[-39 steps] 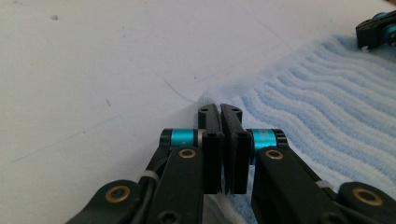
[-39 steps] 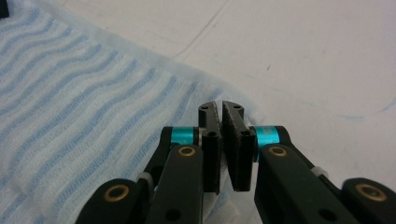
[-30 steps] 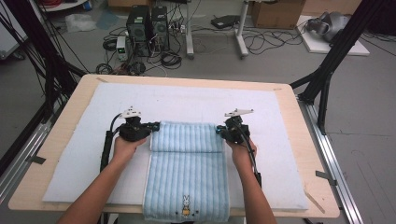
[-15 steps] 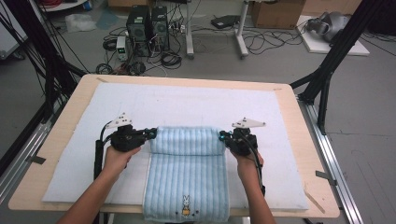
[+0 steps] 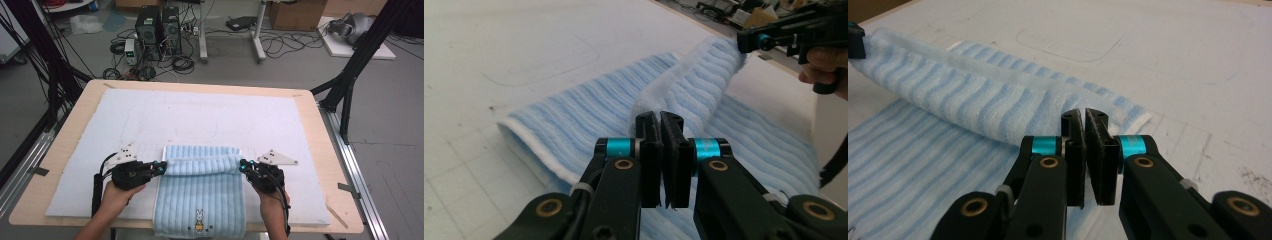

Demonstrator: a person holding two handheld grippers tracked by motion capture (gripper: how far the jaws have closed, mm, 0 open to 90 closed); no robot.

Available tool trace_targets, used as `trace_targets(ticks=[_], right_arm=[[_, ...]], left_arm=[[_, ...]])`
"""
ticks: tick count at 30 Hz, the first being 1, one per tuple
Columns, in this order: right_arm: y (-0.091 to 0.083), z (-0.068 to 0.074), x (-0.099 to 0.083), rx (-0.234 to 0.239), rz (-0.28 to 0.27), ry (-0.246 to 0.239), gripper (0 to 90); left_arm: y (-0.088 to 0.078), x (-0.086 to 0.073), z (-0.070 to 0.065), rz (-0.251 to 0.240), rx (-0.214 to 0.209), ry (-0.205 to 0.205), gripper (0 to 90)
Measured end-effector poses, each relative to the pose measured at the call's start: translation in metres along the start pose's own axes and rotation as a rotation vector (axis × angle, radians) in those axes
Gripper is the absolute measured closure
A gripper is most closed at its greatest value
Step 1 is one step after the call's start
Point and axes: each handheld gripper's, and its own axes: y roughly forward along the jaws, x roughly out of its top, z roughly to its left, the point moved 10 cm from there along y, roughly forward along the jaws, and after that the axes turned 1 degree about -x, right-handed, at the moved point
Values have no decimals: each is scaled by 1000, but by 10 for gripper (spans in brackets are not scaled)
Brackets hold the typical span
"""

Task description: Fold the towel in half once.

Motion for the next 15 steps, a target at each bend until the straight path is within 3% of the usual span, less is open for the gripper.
trace_targets(ticks=[8, 11, 12, 15], right_arm=[[-15, 10, -22, 11, 32, -24, 862], [-18, 12, -30, 24, 40, -10, 861], [-19, 12, -32, 23, 43, -12, 858], [-22, 14, -39, 43, 70, -2, 794]], left_arm=[[-7, -17, -19, 55, -44, 3, 855], [-8, -22, -21, 72, -51, 2, 843], [-9, -23, -21, 74, -53, -4, 823], [-10, -22, -10, 64, -9, -52, 629]])
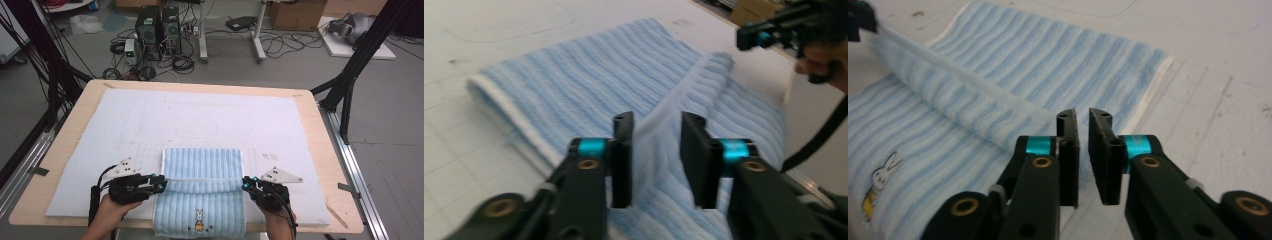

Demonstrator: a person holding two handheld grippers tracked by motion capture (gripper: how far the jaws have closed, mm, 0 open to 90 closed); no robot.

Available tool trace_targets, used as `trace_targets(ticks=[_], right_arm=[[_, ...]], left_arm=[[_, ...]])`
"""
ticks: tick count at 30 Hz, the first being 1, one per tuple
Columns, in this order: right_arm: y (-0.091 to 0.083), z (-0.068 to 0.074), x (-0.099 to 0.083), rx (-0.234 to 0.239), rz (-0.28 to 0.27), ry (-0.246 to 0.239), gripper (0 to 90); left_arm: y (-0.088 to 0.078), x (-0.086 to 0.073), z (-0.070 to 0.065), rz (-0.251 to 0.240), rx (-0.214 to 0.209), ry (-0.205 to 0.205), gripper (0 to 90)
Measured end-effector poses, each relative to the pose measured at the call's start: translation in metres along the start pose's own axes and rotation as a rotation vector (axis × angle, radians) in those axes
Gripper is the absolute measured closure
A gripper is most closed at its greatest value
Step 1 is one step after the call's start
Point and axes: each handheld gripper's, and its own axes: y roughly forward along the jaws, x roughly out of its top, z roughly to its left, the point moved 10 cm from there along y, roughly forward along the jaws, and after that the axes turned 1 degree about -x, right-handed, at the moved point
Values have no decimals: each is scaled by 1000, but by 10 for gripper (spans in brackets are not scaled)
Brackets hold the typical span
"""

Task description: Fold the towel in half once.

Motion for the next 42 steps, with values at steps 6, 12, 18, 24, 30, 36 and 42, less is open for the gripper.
trace_targets(ticks=[6, 12, 18, 24, 30, 36, 42], right_arm=[[-1, -8, 9, -26, -30, 12, 718], [33, -19, 21, -8, 20, 54, 667], [58, 4, 7, 105, 153, -39, 669], [48, 18, -8, 199, 199, -100, 798], [28, 31, -19, 254, 183, -175, 823], [5, 48, -36, 344, 189, -212, 739], [-4, 32, -15, 309, 69, -119, 695]], left_arm=[[-2, 10, 28, -39, 74, -52, 527], [1, 25, 52, -67, 110, -80, 526], [-2, 34, 67, -96, 140, -90, 521], [-4, 37, 77, -114, 160, -93, 521], [-7, 36, 81, -116, 177, -90, 518], [-7, 32, 81, -107, 181, -86, 511], [-3, 27, 84, -83, 191, -86, 503]])
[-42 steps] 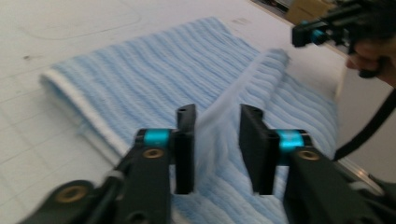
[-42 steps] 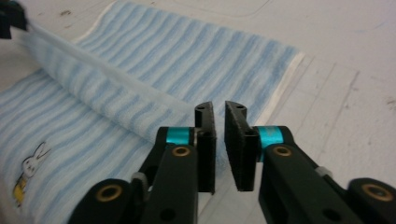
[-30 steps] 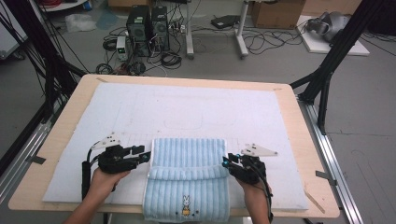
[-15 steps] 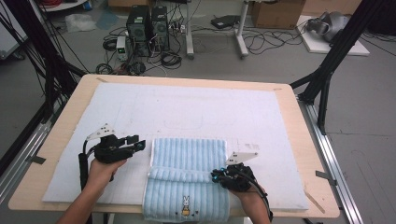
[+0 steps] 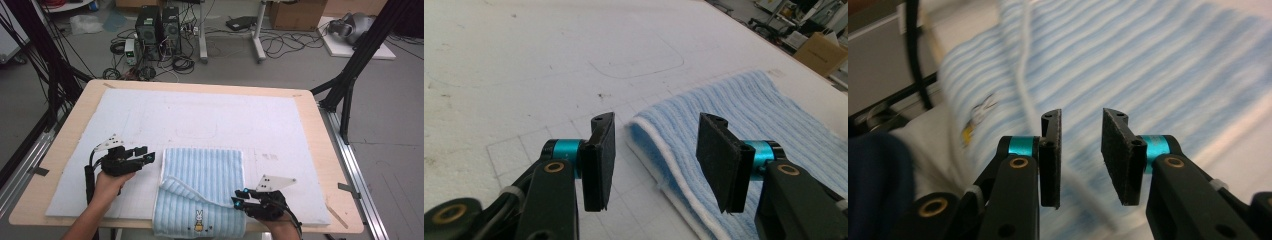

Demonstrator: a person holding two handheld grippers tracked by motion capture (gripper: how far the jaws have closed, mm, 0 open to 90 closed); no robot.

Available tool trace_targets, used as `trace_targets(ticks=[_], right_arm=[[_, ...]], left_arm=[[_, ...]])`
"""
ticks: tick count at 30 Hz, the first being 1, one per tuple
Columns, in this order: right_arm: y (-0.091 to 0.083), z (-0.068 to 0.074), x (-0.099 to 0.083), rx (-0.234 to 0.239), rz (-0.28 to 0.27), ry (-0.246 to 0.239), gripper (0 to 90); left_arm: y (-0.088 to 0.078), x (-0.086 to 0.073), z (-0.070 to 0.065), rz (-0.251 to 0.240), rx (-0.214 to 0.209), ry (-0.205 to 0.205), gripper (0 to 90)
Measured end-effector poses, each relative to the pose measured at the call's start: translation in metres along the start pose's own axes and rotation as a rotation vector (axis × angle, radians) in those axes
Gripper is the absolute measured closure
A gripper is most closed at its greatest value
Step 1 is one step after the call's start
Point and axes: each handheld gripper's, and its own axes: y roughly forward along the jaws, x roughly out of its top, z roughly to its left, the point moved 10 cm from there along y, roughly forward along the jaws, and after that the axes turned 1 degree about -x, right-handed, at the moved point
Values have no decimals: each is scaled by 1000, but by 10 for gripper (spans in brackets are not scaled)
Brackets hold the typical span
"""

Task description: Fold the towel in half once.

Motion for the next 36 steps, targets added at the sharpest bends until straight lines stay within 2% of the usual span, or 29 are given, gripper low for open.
trace_targets(ticks=[1, 4, 6, 9, 12, 13, 14, 16, 18, 20, 22, 25, 26, 27, 30, 33, 34, 36], right_arm=[[1, -3, 3, -8, -6, 1, 695], [13, -16, 11, -94, -5, 19, 687], [25, -26, 15, -161, 18, 15, 682], [44, -32, 16, -207, 66, 3, 660], [56, -28, 9, -198, 118, -34, 660], [56, -24, 8, -180, 117, -57, 658], [56, -19, 7, -128, 125, -59, 652], [51, -14, 6, -82, 122, -50, 654], [45, -19, 11, -93, 73, -9, 631], [40, -28, 18, -130, 26, 17, 566], [36, -46, 25, -227, -4, 63, 514], [37, -68, 26, -342, -5, 94, 447], [38, -73, 25, -363, -1, 110, 426], [40, -76, 24, -369, 0, 124, 410], [46, -79, 20, -365, 24, 117, 382], [51, -82, 14, -398, 64, 114, 354], [51, -82, 14, -399, 58, 116, 353], [51, -82, 14, -412, 69, 112, 345]], left_arm=[[0, 0, 0, 1, 3, 3, 502], [1, 0, 2, 2, 8, 1, 498], [1, -1, 2, 6, 7, 3, 494], [1, -2, 3, 9, 10, 9, 490], [3, -3, 3, 11, 6, 5, 495], [3, -3, 3, 18, 3, 10, 509], [4, -4, 3, 23, 2, 15, 509], [8, -3, 4, 23, 9, 5, 488], [13, -2, 4, 35, -4, -5, 470], [18, 1, 2, 30, -8, -8, 454], [23, 3, 2, 34, -6, -8, 435], [35, 2, 3, 57, 12, -7, 410], [39, 0, 3, 72, 17, -6, 400], [42, -2, 3, 87, 18, -10, 396], [50, -8, 3, 126, 34, -3, 408], [57, -14, 3, 159, 52, 2, 408], [60, -16, 3, 172, 59, 7, 406], [62, -18, 2, 187, 87, 46, 412]])
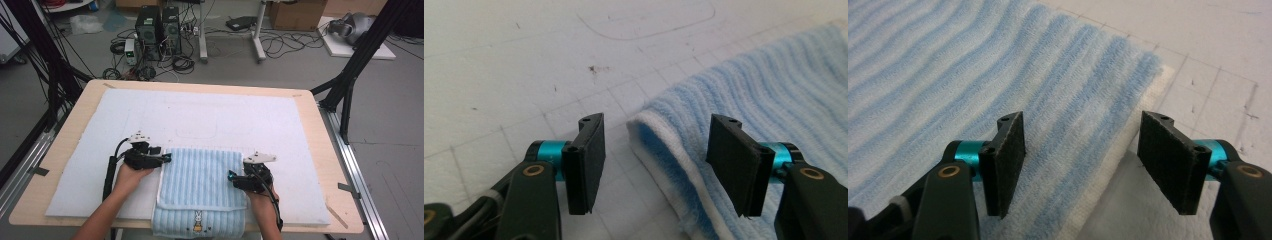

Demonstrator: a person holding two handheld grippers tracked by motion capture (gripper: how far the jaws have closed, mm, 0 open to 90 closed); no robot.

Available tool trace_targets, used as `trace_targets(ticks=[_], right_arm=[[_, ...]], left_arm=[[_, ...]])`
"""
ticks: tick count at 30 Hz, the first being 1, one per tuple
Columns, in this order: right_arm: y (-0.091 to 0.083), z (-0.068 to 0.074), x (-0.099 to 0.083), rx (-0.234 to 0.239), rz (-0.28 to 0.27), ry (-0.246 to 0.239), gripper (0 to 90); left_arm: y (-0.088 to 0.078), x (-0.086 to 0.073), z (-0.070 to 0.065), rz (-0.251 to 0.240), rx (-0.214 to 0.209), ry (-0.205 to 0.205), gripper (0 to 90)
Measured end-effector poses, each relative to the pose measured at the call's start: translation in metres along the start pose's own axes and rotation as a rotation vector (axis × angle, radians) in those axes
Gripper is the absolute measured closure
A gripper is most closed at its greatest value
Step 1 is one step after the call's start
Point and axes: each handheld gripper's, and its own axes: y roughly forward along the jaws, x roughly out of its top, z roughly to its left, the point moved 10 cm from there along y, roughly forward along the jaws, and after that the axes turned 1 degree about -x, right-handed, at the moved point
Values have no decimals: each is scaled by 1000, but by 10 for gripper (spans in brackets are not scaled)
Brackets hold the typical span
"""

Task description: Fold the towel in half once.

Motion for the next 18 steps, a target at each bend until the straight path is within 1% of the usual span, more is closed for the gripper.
trace_targets(ticks=[1, 3, 4, 5, 6, 7, 8, 9, 10, 11, 12, 13, 14, 15, 16, 18], right_arm=[[0, 1, 0, 1, 1, 4, 346], [-1, 3, 0, 24, -7, 34, 343], [-1, 3, 0, 32, -9, 44, 344], [-1, 4, 0, 30, -7, 39, 346], [-1, 3, 0, 22, -4, 35, 347], [-1, 3, 0, 21, -4, 34, 350], [-1, 3, 0, 17, -4, 30, 355], [-1, 3, -1, 15, -4, 31, 371], [-1, 3, -1, 14, -1, 31, 416], [-2, 4, -1, 20, 2, 29, 485], [-2, 5, 0, 30, 5, 32, 574], [-3, 7, 0, 47, 7, 31, 661], [-3, 10, 0, 67, 12, 33, 734], [-2, 12, 1, 76, 13, 25, 775], [-1, 14, 2, 77, 15, 20, 800], [0, 14, 4, 71, 21, 2, 814]], left_arm=[[1, 0, -1, 6, 18, 24, 416], [2, -1, -2, 22, 53, 78, 419], [3, -2, -3, 26, 65, 96, 420], [2, -2, -3, 34, 76, 115, 429], [3, -2, -4, 33, 79, 122, 447], [2, -2, -4, 32, 77, 129, 490], [2, -2, -5, 33, 73, 132, 554], [2, -2, -7, 34, 57, 129, 615], [3, -3, -10, 34, 32, 135, 686], [3, -4, -14, 38, 0, 143, 797], [4, -4, -15, 40, 14, 160, 842], [4, -3, -16, 39, 16, 166, 848], [4, -3, -15, 39, 10, 150, 853], [5, -2, -14, 34, 0, 126, 855], [5, -2, -12, 34, -7, 106, 856], [6, 0, -9, 41, -3, 89, 857]])
